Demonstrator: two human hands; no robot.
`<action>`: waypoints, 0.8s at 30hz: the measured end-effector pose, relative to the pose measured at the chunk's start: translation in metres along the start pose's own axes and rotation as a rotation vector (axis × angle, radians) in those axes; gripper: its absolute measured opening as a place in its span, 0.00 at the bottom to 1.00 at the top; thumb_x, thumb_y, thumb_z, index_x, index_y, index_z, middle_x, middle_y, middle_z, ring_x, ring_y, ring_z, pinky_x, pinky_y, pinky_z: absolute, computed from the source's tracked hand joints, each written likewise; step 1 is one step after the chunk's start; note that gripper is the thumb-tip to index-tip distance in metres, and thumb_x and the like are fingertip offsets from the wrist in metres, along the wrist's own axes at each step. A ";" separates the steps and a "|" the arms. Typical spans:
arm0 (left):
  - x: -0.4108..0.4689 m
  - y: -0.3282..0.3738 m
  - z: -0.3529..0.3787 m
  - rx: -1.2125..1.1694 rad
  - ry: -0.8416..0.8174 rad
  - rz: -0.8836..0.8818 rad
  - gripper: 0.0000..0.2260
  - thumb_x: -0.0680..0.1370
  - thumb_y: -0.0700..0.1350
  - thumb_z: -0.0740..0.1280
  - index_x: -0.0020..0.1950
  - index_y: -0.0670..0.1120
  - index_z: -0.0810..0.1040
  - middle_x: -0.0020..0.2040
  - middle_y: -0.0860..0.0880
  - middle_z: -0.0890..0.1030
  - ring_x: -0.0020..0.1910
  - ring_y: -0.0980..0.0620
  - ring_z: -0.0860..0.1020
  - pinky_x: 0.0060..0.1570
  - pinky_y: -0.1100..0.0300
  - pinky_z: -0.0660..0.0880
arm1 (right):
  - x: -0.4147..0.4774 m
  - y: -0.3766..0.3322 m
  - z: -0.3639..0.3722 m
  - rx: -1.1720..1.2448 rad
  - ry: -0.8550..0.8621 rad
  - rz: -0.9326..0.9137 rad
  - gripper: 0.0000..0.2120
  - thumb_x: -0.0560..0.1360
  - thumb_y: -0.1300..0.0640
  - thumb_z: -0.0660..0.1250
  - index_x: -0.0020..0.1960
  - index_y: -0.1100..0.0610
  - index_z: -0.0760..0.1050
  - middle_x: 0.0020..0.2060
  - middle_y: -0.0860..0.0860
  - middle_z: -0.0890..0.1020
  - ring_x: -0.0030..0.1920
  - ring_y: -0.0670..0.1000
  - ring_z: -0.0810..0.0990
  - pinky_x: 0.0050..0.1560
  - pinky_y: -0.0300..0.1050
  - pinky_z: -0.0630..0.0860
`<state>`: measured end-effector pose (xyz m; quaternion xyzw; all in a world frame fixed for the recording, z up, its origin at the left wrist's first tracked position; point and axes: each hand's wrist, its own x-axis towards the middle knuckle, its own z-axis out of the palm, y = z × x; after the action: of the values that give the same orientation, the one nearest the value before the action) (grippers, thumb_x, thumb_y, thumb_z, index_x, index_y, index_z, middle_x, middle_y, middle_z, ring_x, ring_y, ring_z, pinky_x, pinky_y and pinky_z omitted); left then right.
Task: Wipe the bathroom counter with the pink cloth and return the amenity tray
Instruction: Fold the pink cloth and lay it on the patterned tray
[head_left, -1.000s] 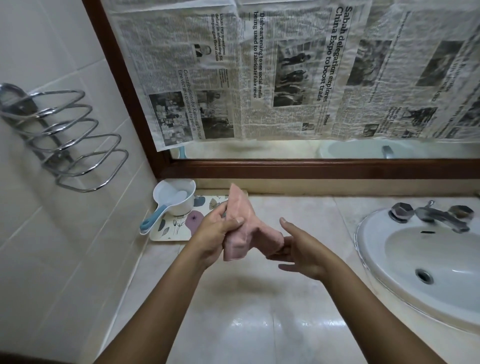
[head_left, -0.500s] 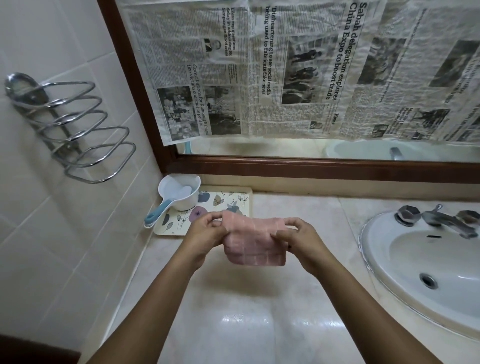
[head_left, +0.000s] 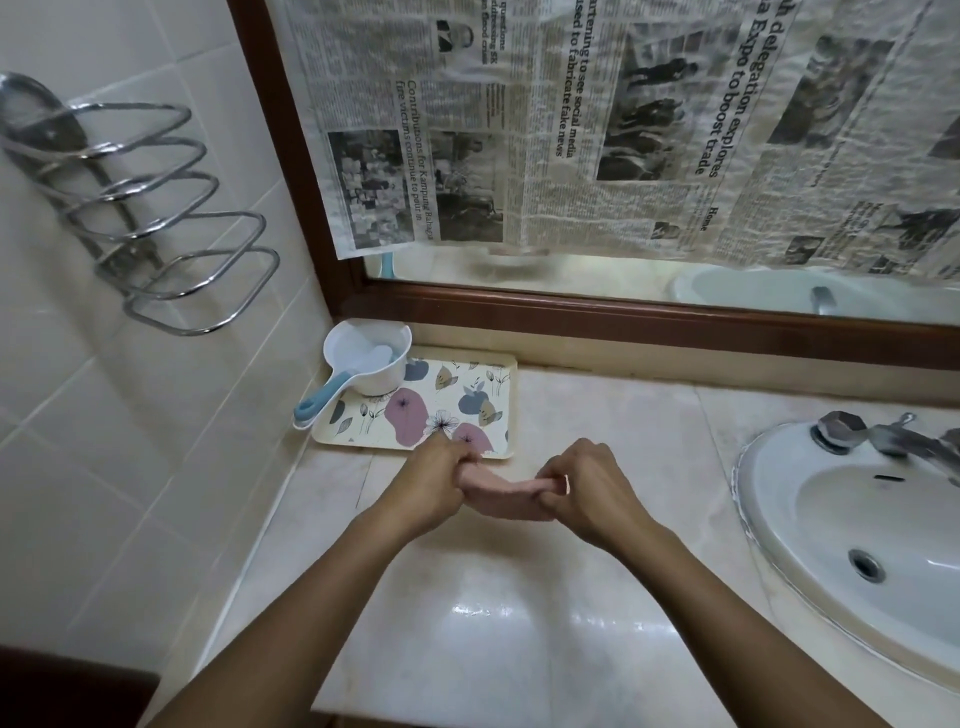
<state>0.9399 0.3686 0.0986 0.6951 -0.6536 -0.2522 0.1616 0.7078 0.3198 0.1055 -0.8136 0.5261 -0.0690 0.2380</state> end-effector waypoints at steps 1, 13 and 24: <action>0.003 -0.004 0.000 0.040 -0.013 0.007 0.20 0.69 0.34 0.65 0.57 0.50 0.83 0.50 0.48 0.74 0.52 0.47 0.77 0.44 0.60 0.68 | 0.004 0.001 0.001 0.009 -0.014 -0.015 0.07 0.73 0.52 0.70 0.48 0.49 0.86 0.51 0.49 0.80 0.56 0.54 0.77 0.48 0.45 0.74; 0.079 -0.048 -0.004 -0.175 0.206 -0.216 0.12 0.76 0.42 0.70 0.59 0.48 0.81 0.46 0.54 0.75 0.50 0.50 0.79 0.50 0.57 0.76 | 0.095 -0.032 -0.012 0.244 0.113 0.029 0.05 0.77 0.57 0.66 0.44 0.50 0.78 0.38 0.49 0.83 0.39 0.52 0.82 0.33 0.40 0.74; 0.059 -0.069 0.022 -0.268 0.135 -0.339 0.10 0.78 0.42 0.67 0.56 0.50 0.84 0.53 0.52 0.84 0.53 0.52 0.80 0.47 0.64 0.70 | 0.151 -0.028 0.080 -0.156 -0.097 -0.061 0.11 0.80 0.58 0.64 0.59 0.60 0.79 0.55 0.61 0.81 0.54 0.65 0.81 0.48 0.51 0.75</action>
<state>0.9860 0.3194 0.0338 0.7826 -0.4758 -0.3131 0.2513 0.8259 0.2207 0.0270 -0.8476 0.4927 0.0047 0.1970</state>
